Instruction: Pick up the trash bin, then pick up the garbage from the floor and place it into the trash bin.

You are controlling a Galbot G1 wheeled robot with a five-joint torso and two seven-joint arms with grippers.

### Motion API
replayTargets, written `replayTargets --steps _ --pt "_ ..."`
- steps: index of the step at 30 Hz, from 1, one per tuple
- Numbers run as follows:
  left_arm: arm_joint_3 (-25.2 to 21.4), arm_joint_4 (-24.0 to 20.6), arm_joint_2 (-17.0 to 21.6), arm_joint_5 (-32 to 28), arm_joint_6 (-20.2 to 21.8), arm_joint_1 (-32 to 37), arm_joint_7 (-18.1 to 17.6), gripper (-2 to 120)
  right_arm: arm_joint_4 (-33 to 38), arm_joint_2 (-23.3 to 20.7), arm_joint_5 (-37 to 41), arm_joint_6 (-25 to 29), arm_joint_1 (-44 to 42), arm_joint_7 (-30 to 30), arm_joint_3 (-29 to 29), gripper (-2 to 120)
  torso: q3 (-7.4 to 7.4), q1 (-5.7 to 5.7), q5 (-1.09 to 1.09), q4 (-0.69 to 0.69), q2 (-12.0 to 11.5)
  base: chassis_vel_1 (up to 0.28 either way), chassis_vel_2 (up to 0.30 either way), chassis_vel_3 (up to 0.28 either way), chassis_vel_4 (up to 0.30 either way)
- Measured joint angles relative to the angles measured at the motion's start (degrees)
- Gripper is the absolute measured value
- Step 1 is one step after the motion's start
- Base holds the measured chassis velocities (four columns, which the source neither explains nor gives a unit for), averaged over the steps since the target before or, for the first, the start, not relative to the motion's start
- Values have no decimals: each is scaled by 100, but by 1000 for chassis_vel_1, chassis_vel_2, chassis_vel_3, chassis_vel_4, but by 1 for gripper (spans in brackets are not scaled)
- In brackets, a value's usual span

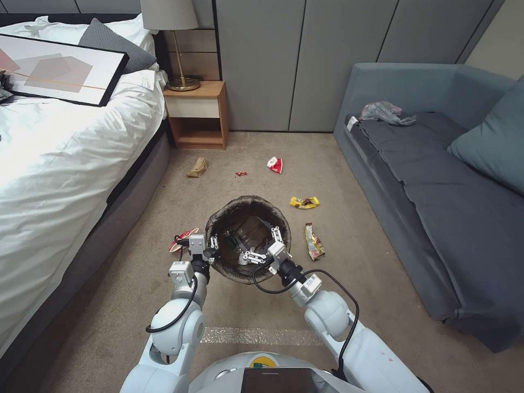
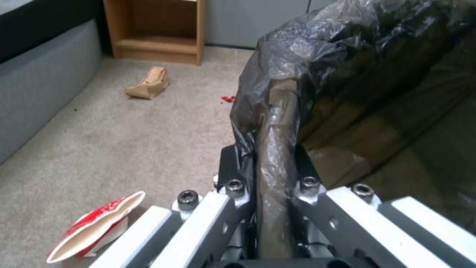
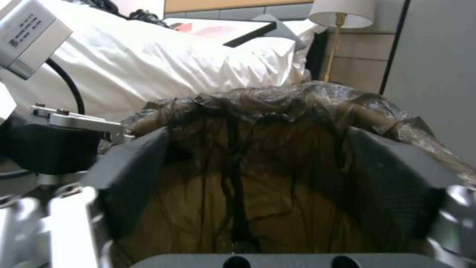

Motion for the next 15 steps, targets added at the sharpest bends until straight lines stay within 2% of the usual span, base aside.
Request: replayTargets --steps 1,4,10,15 --pt "0 0 0 0 0 0 0 3 2 -1 5 -3 5 0 5 96 0 0 0 0 0 0 0 0 0" --pt "0 0 0 0 0 0 0 3 10 3 11 -8 10 1 19 100 0 0 0 0 0 0 0 0 0" --pt "0 0 0 0 0 0 0 3 73 7 13 -8 -15 4 69 100 0 0 0 0 0 0 0 0 0" --pt "0 0 0 0 0 0 0 3 641 210 -78 0 -209 216 433 100 0 0 0 1 0 0 0 0 0"
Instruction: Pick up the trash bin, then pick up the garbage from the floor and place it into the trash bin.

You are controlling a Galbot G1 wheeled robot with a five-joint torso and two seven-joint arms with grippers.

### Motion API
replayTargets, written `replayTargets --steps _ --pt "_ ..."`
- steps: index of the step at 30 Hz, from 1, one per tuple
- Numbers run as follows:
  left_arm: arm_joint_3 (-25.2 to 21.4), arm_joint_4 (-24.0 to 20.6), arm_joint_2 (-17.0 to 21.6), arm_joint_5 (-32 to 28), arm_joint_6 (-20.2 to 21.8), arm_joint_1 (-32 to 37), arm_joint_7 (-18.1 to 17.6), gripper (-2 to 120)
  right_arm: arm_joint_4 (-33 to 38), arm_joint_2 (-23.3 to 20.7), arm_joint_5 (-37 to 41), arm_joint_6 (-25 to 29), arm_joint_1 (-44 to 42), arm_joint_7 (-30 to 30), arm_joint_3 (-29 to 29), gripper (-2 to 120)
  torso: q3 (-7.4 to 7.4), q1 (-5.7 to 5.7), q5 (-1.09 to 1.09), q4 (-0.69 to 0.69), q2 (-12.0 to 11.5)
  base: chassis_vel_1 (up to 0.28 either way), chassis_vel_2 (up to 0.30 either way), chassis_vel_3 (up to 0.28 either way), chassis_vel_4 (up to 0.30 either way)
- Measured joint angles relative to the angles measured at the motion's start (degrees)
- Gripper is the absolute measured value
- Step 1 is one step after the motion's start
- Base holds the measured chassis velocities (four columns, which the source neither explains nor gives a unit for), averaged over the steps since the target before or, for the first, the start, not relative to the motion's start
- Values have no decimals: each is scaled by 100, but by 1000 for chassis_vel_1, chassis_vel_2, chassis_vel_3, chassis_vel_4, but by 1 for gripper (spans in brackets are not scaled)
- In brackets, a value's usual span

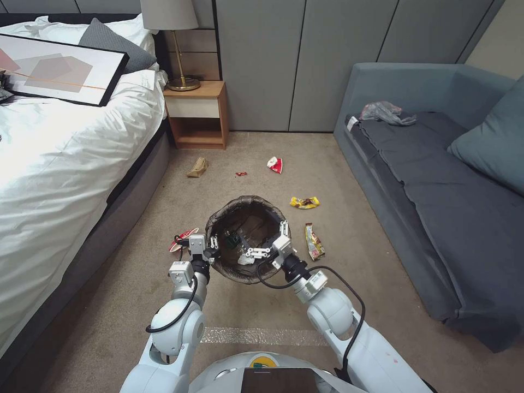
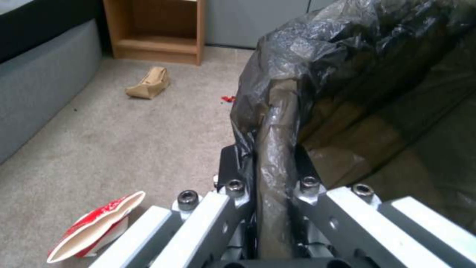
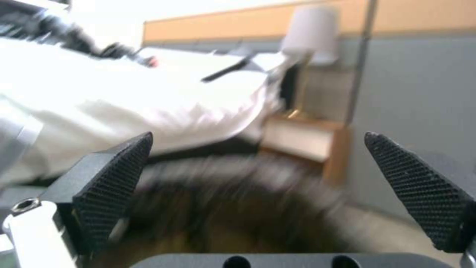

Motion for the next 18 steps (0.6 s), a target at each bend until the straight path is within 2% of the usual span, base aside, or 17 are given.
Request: replayTargets --steps 4,5,6,9,11,18 --pt "3 0 0 5 16 0 -8 3 459 199 -151 -15 -234 409 398 100 0 0 0 -2 0 0 0 0 0" --pt "116 0 14 54 132 3 -86 3 561 240 -153 -38 -337 532 568 100 0 0 2 1 0 0 0 0 0" --pt "268 1 23 91 247 21 -135 3 611 276 -152 -45 -432 607 723 100 0 0 -1 -2 0 0 0 0 0" --pt "326 2 44 122 303 26 -162 3 617 340 -189 -49 -561 771 974 100 0 0 0 -4 0 0 0 0 0" --pt "301 -27 67 138 298 31 -183 3 639 417 -198 -218 -660 994 1230 100 0 0 2 -1 0 0 0 0 0" --pt "275 -85 107 134 299 54 -194 3 806 455 -73 -526 -609 1332 1601 100 0 0 1 0 0 0 0 0 0"
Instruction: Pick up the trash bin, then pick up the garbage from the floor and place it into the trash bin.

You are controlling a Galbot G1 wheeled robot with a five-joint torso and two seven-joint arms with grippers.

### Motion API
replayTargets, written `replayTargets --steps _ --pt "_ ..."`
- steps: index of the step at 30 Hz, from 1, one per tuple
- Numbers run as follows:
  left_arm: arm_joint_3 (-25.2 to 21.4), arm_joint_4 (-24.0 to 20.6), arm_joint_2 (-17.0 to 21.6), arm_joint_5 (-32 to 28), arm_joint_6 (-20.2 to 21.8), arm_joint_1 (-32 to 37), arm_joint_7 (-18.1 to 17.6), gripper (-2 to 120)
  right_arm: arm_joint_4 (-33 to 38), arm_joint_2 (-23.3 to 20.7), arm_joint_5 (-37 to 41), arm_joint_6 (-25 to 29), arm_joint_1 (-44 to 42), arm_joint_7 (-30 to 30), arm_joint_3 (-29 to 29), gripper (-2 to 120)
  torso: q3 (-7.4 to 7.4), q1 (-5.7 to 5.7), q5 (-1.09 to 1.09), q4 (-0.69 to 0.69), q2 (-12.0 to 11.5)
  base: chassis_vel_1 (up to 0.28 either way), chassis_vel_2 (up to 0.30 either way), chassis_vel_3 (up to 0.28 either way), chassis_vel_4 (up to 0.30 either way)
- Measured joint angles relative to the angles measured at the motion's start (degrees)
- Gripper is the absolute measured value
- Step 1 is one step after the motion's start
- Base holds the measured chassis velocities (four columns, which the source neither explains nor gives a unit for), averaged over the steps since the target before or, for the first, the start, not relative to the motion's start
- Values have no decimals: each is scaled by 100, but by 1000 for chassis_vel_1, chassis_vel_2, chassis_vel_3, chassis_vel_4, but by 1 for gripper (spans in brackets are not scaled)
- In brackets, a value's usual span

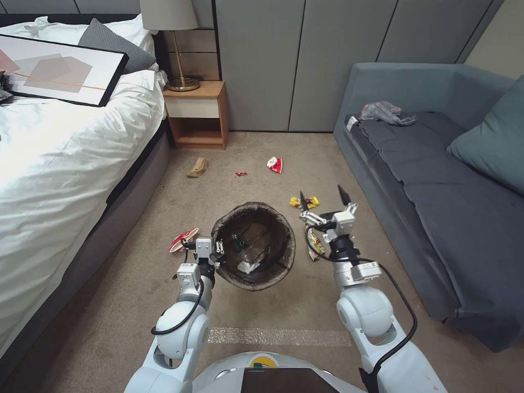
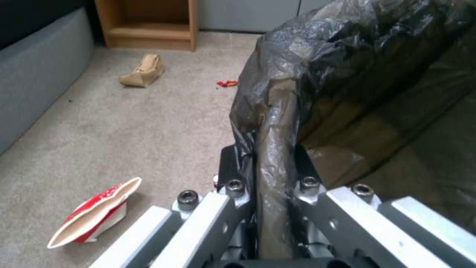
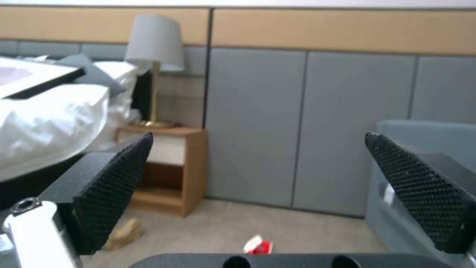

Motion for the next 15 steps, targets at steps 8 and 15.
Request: replayTargets --steps 8,15 --pt "9 -18 2 14 -5 30 -9 3 204 -1 115 -30 28 19 285 100 0 0 -1 0 0 0 0 0 0" --pt "-29 -69 19 20 -16 47 -9 3 -78 95 147 409 -107 48 435 100 0 0 0 0 0 0 0 0 0"
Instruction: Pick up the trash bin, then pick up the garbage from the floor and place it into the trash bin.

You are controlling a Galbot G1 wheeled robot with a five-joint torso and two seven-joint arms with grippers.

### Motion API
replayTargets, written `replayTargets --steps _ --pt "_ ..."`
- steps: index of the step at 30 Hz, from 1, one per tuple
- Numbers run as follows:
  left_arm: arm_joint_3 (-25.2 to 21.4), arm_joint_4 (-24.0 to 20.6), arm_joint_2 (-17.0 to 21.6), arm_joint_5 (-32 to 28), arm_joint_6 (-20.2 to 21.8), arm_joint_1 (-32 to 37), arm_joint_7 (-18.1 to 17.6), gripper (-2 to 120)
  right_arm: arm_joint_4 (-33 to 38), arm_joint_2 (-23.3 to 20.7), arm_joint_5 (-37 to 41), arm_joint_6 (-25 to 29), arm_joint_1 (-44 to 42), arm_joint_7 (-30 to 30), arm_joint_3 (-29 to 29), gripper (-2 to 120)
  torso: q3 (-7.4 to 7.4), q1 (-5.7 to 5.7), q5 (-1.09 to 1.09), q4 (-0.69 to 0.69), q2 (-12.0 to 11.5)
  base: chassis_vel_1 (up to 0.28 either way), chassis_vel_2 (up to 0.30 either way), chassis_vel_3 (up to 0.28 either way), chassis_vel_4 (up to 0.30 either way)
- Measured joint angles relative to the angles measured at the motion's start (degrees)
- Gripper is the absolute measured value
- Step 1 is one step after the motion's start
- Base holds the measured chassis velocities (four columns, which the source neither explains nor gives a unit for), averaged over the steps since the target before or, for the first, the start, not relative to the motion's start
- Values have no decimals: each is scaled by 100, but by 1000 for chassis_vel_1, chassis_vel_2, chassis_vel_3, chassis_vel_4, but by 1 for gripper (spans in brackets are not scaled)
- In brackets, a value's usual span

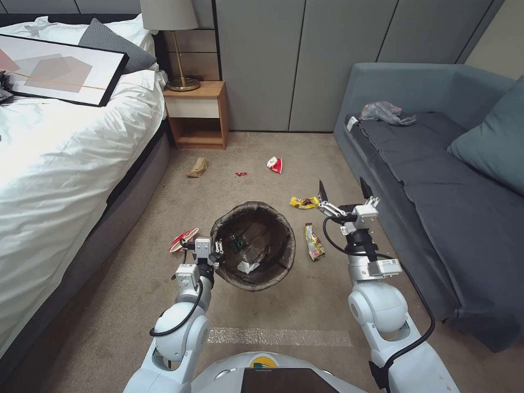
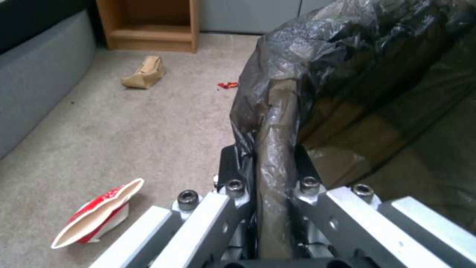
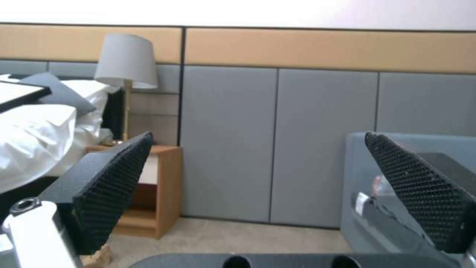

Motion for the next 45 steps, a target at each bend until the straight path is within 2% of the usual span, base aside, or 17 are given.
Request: replayTargets --steps 13,25,38,42,45 --pt "-173 -49 -2 4 -50 -25 20 3 -589 343 -218 444 -344 -31 -36 100 0 0 -1 -1 0 0 0 0 0" --pt "-212 -61 -36 7 -69 -11 30 3 -790 377 -130 570 -261 -150 -12 100 0 0 -1 0 0 0 0 0 0" --pt "-275 -60 -39 1 -69 -29 25 3 -870 370 -141 600 -190 -164 -15 100 0 0 -1 0 0 -222 206 224 -206" --pt "-274 -51 -40 1 -70 -40 23 3 -981 364 -306 855 -134 -145 -32 100 2 1 -1 -2 -1 -240 247 221 -217" --pt "-283 -46 -35 1 -69 -37 18 3 -1087 346 -521 1130 -68 -190 -45 100 2 1 -1 2 -1 -131 140 107 -85"
